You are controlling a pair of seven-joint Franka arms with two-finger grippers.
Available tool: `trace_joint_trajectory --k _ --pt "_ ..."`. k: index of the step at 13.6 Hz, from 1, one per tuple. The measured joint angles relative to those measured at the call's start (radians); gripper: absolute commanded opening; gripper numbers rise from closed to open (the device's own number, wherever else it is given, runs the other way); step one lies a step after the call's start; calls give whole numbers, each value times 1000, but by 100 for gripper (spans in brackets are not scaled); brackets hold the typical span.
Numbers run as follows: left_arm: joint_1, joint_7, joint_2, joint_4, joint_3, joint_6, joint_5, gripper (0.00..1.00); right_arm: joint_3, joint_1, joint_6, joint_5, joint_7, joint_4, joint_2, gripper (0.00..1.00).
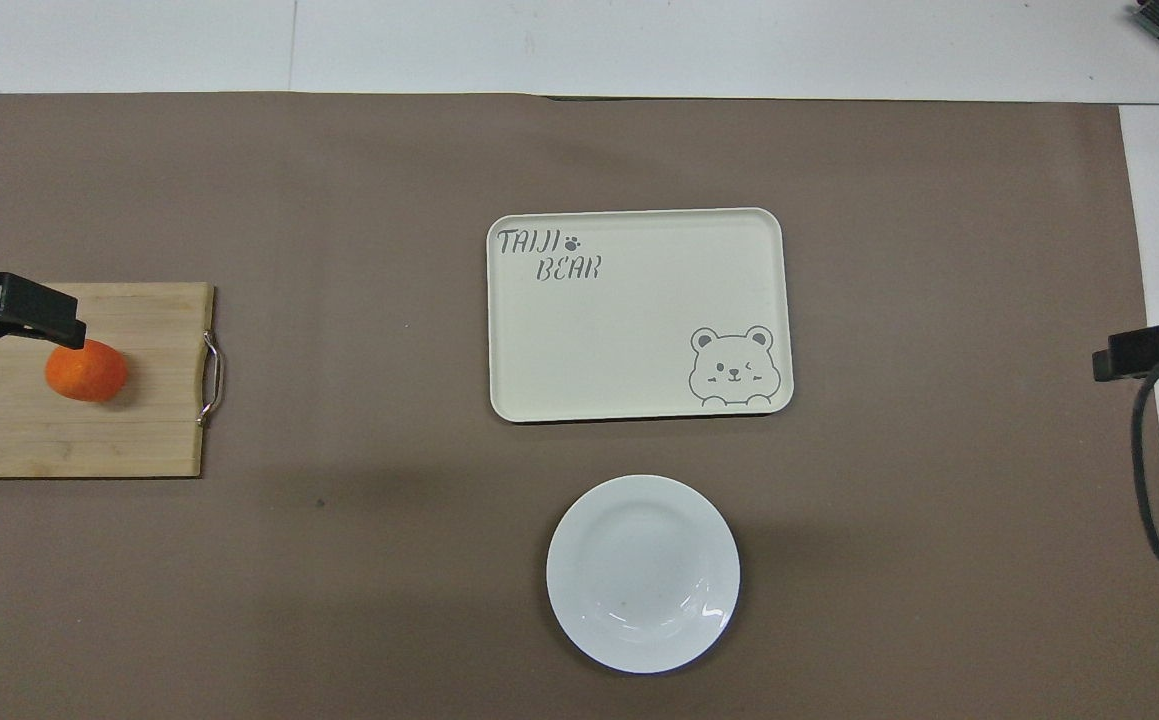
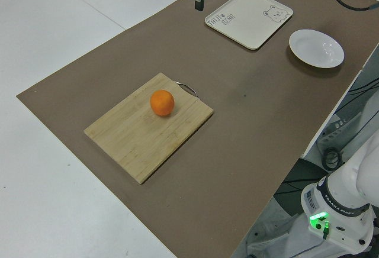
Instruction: Place orange and plate with both arms
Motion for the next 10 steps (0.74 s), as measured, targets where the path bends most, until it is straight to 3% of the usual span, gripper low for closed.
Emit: trace_joint_trajectory --k 10 --pt "3 0 -7 -13 6 1 0 100 0 0 0 0 0 0 0 100"
